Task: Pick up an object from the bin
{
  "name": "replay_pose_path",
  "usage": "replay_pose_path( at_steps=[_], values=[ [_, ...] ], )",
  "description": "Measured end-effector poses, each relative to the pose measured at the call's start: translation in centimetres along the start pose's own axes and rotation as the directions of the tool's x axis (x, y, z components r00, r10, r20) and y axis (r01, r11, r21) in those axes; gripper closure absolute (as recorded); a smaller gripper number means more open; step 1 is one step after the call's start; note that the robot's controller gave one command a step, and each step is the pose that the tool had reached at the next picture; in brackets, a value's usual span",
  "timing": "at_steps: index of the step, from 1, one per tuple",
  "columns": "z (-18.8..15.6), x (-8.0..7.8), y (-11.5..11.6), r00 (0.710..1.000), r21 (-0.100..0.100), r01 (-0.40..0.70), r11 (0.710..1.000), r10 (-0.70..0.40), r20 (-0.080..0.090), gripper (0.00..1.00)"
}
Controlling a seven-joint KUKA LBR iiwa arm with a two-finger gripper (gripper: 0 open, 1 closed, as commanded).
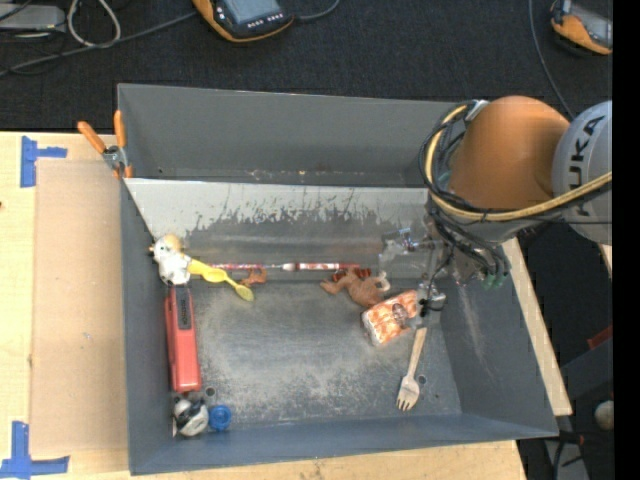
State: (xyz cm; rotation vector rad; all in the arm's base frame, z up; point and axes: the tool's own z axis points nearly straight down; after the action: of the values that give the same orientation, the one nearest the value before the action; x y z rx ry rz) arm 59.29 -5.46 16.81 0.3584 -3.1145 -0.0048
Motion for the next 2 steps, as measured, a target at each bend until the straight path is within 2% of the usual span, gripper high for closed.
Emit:
replay_pose_path(
  at_steps=[1,2],
  values=[
    [5.9,1.5,-0.6,0.999,-0.004,0.049,0.999,-0.049,0.004,0.0],
    [6.9,0.3,-1.8,1.0,0.003,-0.004,1.0,0.004,0.008,0.0]
  ],
)
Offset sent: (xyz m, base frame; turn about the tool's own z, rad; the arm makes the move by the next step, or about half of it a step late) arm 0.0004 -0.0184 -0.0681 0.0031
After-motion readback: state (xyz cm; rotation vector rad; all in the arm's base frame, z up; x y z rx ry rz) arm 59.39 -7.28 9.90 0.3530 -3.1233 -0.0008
